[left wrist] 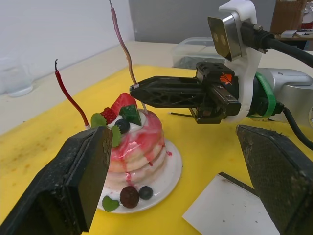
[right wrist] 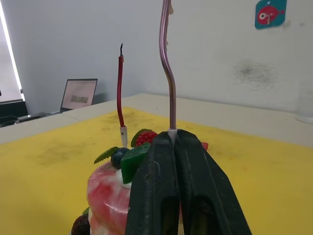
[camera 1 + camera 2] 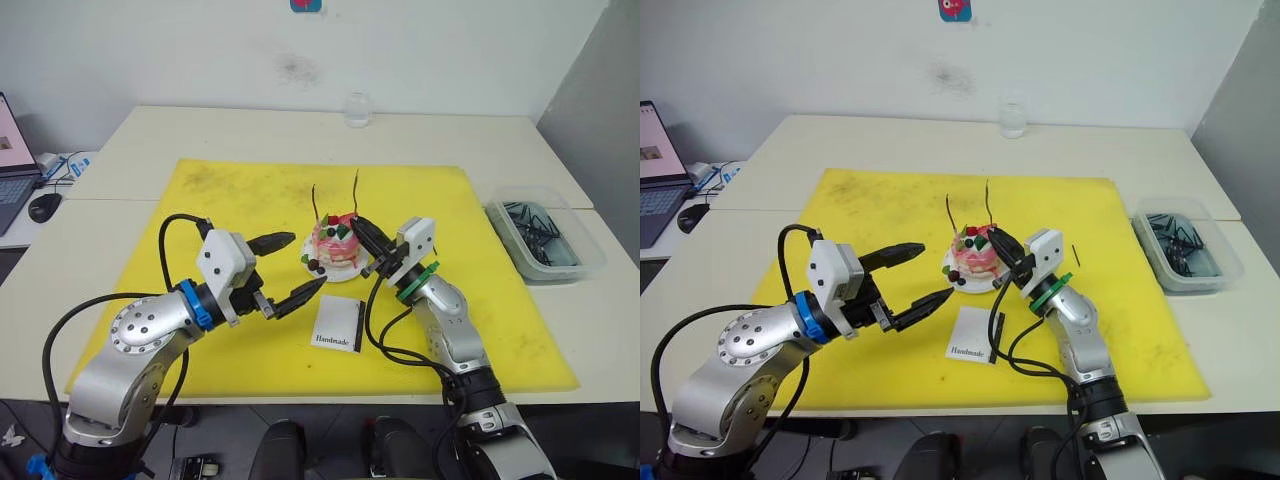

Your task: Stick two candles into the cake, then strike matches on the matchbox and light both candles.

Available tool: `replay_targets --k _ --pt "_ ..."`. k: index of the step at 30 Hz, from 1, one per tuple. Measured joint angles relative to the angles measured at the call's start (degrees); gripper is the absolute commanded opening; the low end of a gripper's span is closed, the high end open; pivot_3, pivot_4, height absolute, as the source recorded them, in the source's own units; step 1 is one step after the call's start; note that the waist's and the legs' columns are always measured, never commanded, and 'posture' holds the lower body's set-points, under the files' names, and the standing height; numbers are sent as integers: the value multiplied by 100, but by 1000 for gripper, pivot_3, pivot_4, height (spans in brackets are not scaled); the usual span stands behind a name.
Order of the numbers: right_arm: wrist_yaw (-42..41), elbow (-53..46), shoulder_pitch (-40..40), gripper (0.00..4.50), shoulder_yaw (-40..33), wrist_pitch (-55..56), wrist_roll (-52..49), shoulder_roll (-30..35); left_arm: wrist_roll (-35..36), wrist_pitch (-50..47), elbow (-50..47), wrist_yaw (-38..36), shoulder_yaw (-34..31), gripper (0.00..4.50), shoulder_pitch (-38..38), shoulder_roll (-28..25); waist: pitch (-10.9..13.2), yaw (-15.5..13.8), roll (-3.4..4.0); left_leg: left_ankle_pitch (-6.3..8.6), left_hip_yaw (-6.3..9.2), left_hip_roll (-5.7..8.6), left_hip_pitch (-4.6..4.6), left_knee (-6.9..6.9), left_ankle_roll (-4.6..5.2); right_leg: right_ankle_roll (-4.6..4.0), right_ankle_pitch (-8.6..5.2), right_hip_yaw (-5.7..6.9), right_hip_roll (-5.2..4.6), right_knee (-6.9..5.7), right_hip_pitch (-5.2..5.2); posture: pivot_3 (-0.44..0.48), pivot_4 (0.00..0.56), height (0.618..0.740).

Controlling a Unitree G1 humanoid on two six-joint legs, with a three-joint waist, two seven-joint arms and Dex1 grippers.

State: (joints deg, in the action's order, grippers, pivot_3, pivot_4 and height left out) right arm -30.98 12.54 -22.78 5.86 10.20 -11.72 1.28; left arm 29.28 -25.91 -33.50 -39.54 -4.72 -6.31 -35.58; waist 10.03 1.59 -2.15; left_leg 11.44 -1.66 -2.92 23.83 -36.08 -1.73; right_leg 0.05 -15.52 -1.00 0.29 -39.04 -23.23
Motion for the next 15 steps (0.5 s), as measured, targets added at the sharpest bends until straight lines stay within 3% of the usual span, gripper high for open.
replay_targets --k 15 --pt "123 373 265 25 103 677 274 -127 2 -6 -20 12 2 4500 114 3 -3 2 1 0 0 -1 -5 0 0 0 0 -1 -3 0 3 0 150 740"
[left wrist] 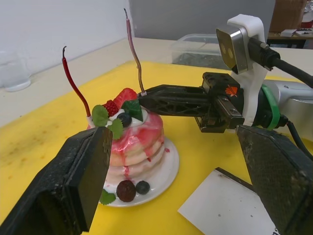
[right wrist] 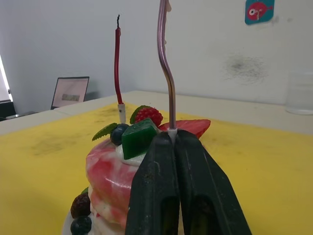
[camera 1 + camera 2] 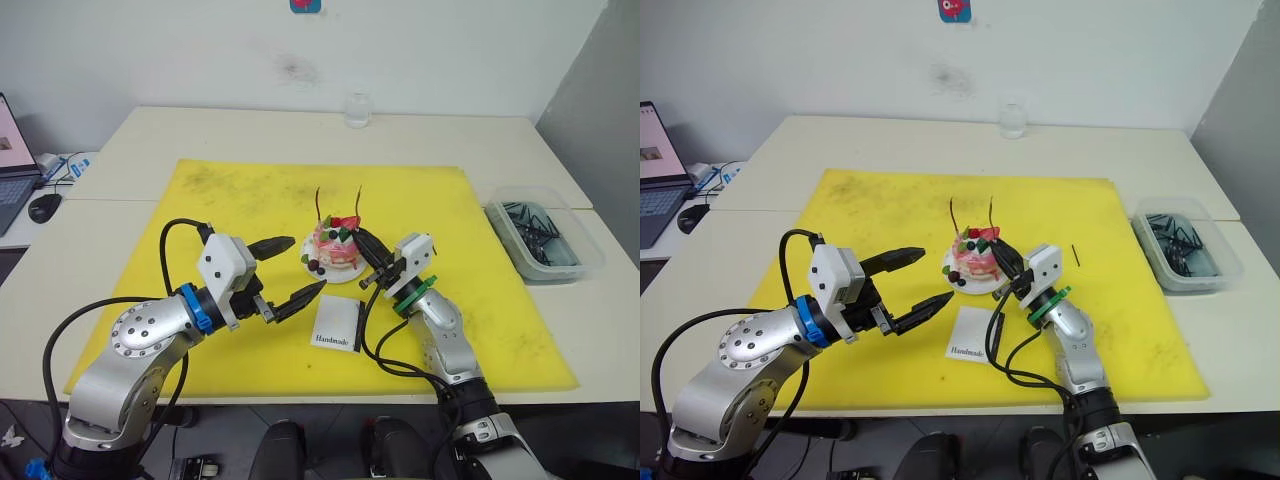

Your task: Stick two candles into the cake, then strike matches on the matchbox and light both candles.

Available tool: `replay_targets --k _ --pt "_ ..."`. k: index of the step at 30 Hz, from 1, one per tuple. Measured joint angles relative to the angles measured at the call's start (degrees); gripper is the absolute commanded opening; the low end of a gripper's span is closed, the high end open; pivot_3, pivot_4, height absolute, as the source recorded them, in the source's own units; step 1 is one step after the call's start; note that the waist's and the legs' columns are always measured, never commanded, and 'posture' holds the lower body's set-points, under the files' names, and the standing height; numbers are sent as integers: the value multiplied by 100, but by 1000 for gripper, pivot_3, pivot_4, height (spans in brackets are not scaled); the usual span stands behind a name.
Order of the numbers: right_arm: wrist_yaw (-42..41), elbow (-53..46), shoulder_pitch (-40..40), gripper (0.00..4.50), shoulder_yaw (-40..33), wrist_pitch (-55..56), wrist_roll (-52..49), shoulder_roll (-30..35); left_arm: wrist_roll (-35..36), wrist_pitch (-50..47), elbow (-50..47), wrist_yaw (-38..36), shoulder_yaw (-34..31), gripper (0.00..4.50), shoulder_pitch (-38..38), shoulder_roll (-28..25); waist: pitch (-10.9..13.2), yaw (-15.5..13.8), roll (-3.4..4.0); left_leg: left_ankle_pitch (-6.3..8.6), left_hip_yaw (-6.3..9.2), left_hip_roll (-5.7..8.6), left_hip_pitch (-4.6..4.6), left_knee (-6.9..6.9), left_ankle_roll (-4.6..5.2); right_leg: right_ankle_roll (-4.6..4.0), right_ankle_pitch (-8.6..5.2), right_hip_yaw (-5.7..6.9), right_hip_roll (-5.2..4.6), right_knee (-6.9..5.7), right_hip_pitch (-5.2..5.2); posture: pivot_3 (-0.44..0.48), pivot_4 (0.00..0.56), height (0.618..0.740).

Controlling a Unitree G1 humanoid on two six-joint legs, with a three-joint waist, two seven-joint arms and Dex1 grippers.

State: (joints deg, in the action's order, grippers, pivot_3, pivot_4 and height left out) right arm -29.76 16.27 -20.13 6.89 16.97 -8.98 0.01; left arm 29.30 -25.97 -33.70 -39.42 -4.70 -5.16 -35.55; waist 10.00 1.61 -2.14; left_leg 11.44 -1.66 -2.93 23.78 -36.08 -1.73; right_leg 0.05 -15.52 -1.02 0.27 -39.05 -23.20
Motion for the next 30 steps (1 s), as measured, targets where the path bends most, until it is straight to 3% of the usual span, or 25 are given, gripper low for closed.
replay_targets --k 7,10,16,30 --pt "-26 32 15 25 28 24 -4 11 -3 1 0 -1 43 4500 5 51 -1 1 0 0 1 -3 -1 0 0 0 0 1 0 -1 0 0 150 740" --pt "-10 16 17 673 19 2 -15 -3 -7 4 0 -2 52 4500 5 61 -1 1 0 0 1 -3 -1 0 0 0 0 1 0 -1 0 0 150 740" --pt "34 -177 17 2736 -1 -137 -11 14 -33 17 0 -3 114 4500 4 91 0 1 1 0 0 -4 0 1 0 0 0 1 0 0 -1 0 150 740" --pt "-70 -1157 90 2736 27 -862 -26 557 -283 42 7 15 322 4500 -8 206 0 -1 1 0 0 0 2 2 0 -1 -1 1 -1 1 -2 0 150 740"
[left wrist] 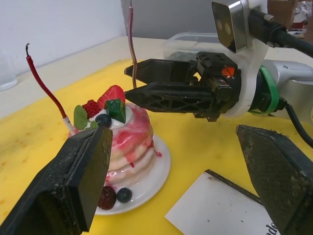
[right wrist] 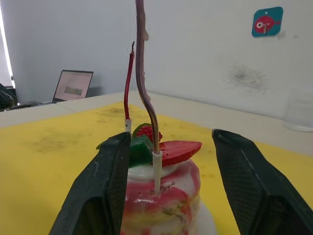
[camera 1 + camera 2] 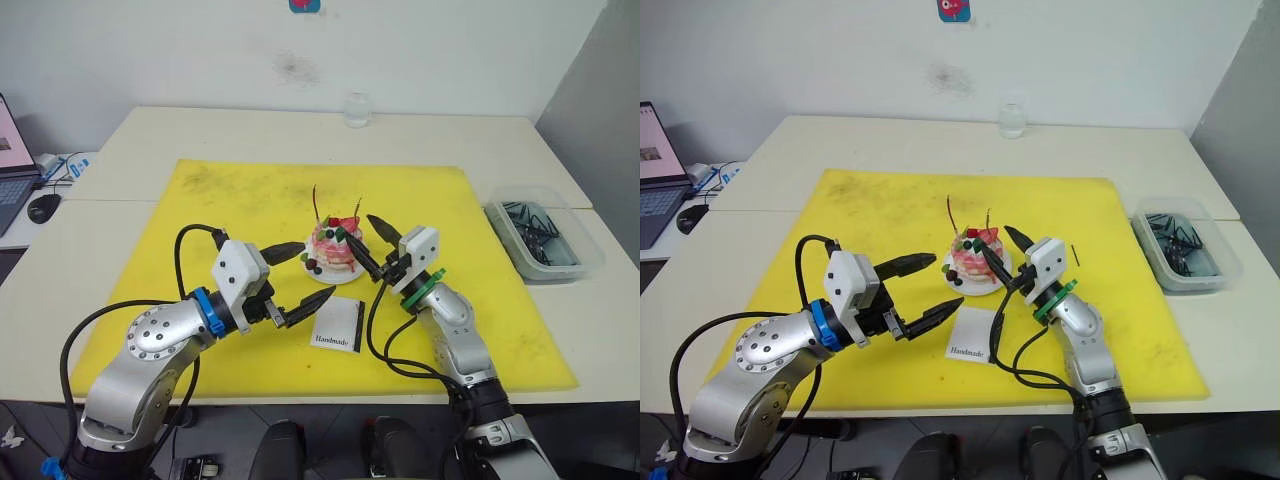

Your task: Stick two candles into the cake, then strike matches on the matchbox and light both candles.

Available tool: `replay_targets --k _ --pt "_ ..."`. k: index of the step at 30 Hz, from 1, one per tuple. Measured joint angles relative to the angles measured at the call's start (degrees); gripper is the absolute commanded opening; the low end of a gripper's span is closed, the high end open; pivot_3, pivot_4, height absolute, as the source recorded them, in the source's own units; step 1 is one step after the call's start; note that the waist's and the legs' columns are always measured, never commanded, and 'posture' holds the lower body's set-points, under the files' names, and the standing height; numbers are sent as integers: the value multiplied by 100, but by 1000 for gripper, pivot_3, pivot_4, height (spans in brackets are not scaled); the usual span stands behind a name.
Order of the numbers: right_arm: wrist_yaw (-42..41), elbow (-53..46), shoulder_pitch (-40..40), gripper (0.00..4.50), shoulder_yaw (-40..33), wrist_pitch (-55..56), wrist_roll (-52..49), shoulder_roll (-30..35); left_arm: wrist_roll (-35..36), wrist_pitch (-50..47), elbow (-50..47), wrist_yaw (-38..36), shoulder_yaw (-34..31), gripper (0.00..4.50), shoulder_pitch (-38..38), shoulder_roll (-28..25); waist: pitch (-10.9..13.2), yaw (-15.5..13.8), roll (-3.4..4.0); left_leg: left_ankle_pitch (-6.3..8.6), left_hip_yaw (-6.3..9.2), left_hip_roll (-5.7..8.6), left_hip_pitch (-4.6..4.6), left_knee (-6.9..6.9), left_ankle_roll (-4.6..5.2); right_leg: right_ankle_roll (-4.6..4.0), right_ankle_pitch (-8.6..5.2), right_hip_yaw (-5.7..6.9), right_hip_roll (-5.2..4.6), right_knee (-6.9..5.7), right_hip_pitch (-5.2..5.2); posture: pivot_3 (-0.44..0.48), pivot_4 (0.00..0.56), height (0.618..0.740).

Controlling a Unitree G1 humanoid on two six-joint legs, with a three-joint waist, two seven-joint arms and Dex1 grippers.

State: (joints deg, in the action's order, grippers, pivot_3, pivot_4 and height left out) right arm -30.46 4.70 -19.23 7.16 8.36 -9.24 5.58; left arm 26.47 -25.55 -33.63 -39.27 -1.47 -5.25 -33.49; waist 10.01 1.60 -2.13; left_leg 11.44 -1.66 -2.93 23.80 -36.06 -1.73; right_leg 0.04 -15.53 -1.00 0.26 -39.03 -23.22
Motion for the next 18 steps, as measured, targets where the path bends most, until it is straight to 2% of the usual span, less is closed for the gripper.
replay_targets --k 6,8,10,12,13,16,18 --pt "-363 -1047 490 2736 40 -793 -296 683 93 -99 63 -90 -210 4500 145 -195 0 -2 0 0 0 -2 0 2 0 -1 -2 1 -3 2 -1 0 150 740" --pt "-548 -1540 717 2736 37 -1153 -428 1073 413 -483 144 -278 -465 4500 254 -552 0 -1 0 0 1 -4 0 3 0 -6 -5 4 -3 1 -2 0 150 740" --pt "-707 -1960 955 2736 -70 -1524 -558 1535 874 -1134 331 -408 -817 4500 389 -916 1 -2 0 0 3 -5 0 4 0 -7 -6 8 -4 1 -2 0 150 740" --pt "-1024 -2507 1294 2736 -86 -2076 -680 2211 1972 -2501 466 -460 -1095 4500 415 -1372 3 -8 -1 1 6 -1 0 3 0 -11 -10 14 -12 2 -2 0 150 740" --pt "-1125 -2647 1397 2736 -87 -2225 -745 2391 2283 -2862 500 -470 -1168 4500 422 -1485 3 -8 -1 1 6 1 -1 4 0 -12 -11 14 -16 4 -1 0 150 740" --pt "-1338 -3035 1552 2190 -76 -2834 -930 2763 3405 -4038 602 -356 -1238 4500 157 -1603 4 -7 -2 1 5 9 0 1 0 -11 -11 12 -22 2 -1 0 150 740" --pt "-1386 -3222 1550 1506 -80 -3089 -995 2943 3943 -4572 758 -177 -1239 4500 -114 -1607 3 -7 -4 0 7 12 -2 0 0 -10 -10 11 -22 2 0 0 150 740"
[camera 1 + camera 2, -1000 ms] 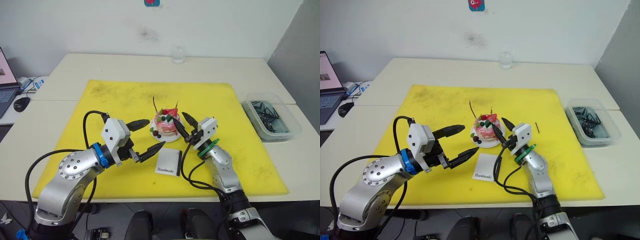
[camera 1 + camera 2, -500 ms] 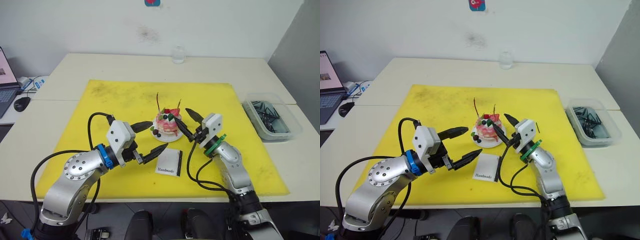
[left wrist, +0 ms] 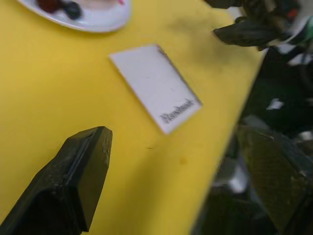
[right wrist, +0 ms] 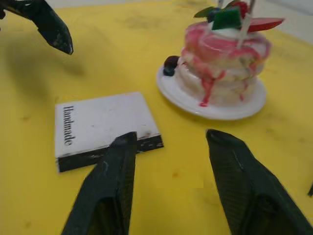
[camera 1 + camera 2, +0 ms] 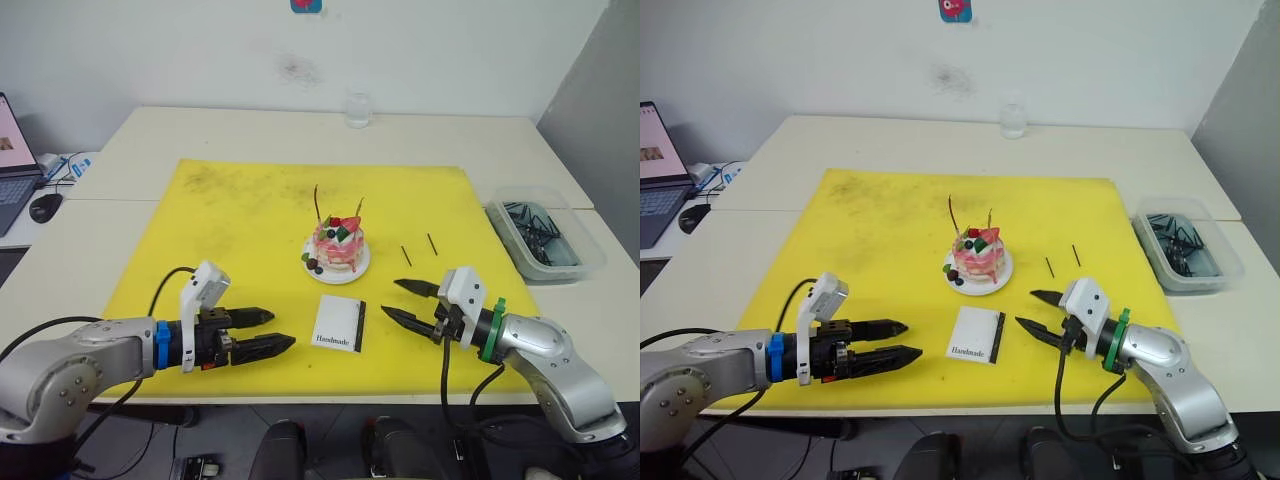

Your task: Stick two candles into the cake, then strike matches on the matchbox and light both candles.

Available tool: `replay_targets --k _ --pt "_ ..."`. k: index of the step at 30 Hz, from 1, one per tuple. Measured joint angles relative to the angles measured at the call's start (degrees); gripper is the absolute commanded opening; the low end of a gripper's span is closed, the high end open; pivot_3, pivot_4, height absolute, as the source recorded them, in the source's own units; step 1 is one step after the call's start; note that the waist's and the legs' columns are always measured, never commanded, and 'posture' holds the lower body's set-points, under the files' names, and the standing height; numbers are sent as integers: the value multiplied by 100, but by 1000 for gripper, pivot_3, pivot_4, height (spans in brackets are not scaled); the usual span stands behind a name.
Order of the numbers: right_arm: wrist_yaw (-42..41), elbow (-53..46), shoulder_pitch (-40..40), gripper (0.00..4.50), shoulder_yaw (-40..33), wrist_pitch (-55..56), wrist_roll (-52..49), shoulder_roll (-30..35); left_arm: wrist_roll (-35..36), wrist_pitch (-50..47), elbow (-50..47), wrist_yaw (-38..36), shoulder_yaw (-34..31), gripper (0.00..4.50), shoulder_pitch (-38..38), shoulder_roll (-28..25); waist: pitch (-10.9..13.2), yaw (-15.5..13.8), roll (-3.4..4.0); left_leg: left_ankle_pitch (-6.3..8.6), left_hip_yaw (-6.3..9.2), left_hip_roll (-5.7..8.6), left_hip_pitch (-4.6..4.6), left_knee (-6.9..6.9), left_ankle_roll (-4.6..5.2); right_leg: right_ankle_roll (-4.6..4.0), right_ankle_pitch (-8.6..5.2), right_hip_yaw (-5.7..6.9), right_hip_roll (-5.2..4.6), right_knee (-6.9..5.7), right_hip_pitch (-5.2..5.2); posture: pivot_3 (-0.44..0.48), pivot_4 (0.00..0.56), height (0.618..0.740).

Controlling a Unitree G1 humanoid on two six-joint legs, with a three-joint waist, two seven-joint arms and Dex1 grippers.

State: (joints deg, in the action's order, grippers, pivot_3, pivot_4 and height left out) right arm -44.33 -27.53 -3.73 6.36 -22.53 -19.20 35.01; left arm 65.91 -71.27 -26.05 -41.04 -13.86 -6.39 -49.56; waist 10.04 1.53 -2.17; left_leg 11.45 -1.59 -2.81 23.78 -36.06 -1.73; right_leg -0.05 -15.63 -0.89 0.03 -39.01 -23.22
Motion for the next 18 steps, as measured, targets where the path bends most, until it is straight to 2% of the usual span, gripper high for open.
replay_targets --k 4,11,18 --pt "-113 -136 -182 20 190 -519 69 417 429 -826 724 595 200 4500 -706 304 0 -3 -1 0 2 9 -1 -2 1 7 4 0 -1 0 2 0 150 740" --pt "-74 -153 -697 20 674 -1128 297 484 452 -1584 1616 1219 583 4500 -1594 1106 2 -5 -7 0 2 12 12 1 0 17 1 -3 4 4 -4 0 150 740" --pt "-82 -12 -1037 20 1033 -1382 537 483 335 -1841 1859 1552 606 4500 -1813 1557 2 -3 -7 0 5 12 9 0 -1 19 1 -2 3 2 -1 0 150 740"
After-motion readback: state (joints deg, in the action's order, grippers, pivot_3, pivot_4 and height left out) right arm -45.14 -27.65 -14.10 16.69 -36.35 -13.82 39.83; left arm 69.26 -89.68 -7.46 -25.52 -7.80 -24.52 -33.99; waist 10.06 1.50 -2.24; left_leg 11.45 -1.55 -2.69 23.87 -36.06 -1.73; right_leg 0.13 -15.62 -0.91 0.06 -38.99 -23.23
